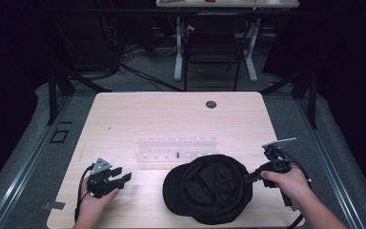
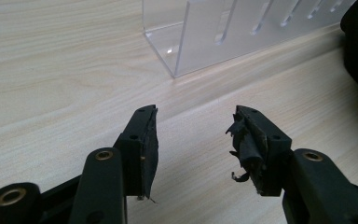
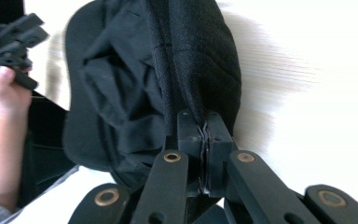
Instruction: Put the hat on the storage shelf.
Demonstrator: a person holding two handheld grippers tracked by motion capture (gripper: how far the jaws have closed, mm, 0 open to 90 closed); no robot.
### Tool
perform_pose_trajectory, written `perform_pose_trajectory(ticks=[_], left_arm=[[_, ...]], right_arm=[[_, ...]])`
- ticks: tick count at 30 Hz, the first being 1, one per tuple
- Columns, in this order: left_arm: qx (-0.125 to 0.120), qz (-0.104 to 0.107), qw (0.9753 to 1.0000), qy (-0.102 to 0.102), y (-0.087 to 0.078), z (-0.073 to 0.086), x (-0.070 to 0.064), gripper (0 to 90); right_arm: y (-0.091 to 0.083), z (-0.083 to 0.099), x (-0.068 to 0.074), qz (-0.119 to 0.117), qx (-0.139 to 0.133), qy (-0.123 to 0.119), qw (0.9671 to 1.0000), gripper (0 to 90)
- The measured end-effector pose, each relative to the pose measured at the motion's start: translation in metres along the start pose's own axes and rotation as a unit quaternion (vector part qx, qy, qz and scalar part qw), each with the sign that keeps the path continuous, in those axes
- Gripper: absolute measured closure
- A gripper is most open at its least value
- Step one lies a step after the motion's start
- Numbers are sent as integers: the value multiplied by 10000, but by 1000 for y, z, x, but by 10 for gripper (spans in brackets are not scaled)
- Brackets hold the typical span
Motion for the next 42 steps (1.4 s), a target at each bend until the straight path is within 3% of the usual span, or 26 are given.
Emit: perform_pose_trajectory(ticks=[5, 14, 23, 24, 25, 28, 33, 34, 39, 42], left_arm=[[67, 12, 10000, 16, -1, 0, 0, 502], [-8, -8, 10000, 6, 0, 0, 0, 503], [1, -6, 10000, 20, 0, 0, 0, 502], [0, -10, 10000, 17, 0, 0, 0, 502], [31, 0, 10000, 16, 0, 0, 0, 502], [63, 7, 10000, 27, -1, 0, 1, 502], [7, -26, 10000, 17, 0, 0, 1, 502], [3, -13, 10000, 14, 0, 0, 1, 502], [62, -9, 10000, 38, -1, 0, 1, 502], [26, -10, 10000, 15, 0, 0, 1, 502]], right_arm=[[-4, -2, 10, -122, -55, 77, 9999, 881], [-17, -8, 36, -547, -100, -37, 9984, 882], [-20, -14, 53, -791, -134, -40, 9968, 882], [-19, -15, 56, -833, -252, 65, 9962, 882], [-20, -16, 56, -891, -152, -41, 9959, 882], [-23, -17, 61, -992, -130, 15, 9950, 883], [-26, -21, 72, -1267, -314, 127, 9914, 883], [-28, -21, 73, -1306, -218, 45, 9912, 883], [-30, -21, 79, -1385, -235, -20, 9901, 883], [-32, -22, 86, -1540, -287, -32, 9876, 884]])
Point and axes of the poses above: each handheld gripper's, and its own axes: y roughly forward along the jaws, z roughly out of its underside, x roughly to its left, the point moved 6 cm from there along y, roughly forward along the jaws, and after that the axes turned 15 degrees about -x, right-handed, at the moved point
